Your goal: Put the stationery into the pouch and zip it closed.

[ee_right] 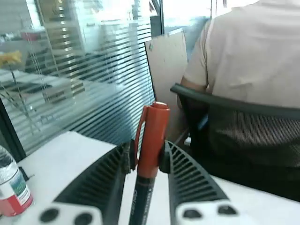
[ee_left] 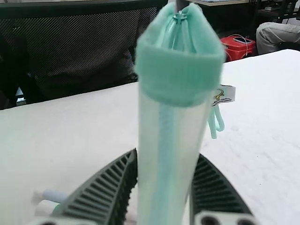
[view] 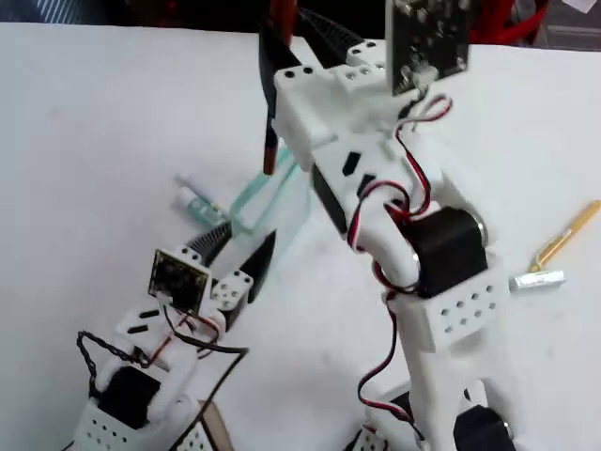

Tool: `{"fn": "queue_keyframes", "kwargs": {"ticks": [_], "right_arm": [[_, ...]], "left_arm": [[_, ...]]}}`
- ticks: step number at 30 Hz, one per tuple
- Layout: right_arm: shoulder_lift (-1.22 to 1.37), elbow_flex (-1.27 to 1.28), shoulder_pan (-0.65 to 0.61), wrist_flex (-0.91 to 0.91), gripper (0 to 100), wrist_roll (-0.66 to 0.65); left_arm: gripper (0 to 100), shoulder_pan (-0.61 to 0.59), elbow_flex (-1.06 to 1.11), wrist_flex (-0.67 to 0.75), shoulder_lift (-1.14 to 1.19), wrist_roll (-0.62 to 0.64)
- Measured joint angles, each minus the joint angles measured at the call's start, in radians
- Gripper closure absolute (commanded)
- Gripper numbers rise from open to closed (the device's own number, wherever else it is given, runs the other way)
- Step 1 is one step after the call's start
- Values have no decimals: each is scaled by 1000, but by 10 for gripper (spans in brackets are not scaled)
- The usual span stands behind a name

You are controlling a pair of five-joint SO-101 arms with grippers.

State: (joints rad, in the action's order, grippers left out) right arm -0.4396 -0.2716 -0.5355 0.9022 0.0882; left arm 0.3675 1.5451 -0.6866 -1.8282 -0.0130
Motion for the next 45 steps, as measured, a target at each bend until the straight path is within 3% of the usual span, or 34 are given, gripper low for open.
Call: {"fn": "queue_keyframes", "kwargs": {"ticks": [8, 17, 20, 26, 31, 33, 39, 45], "right_arm": [[-41, 126, -3, 52, 981, 6], [-163, 324, -14, -21, 981, 8], [-229, 336, -49, 41, 981, 2], [-304, 339, -152, 181, 981, -140], [-304, 339, -166, 258, 976, -196], [-304, 339, -170, 288, 944, -204], [-304, 339, -169, 385, 692, -206], [-313, 261, -169, 453, 724, -206]], "left_arm": [[830, -2, 0, 0, 2, 0], [829, -2, 2, 0, 2, 0], [829, -2, 2, 0, 2, 0], [830, -2, 2, 0, 2, 0], [830, -2, 2, 0, 2, 0], [830, -2, 2, 0, 2, 0], [830, -2, 2, 0, 2, 0], [830, -3, 2, 0, 2, 0]]}}
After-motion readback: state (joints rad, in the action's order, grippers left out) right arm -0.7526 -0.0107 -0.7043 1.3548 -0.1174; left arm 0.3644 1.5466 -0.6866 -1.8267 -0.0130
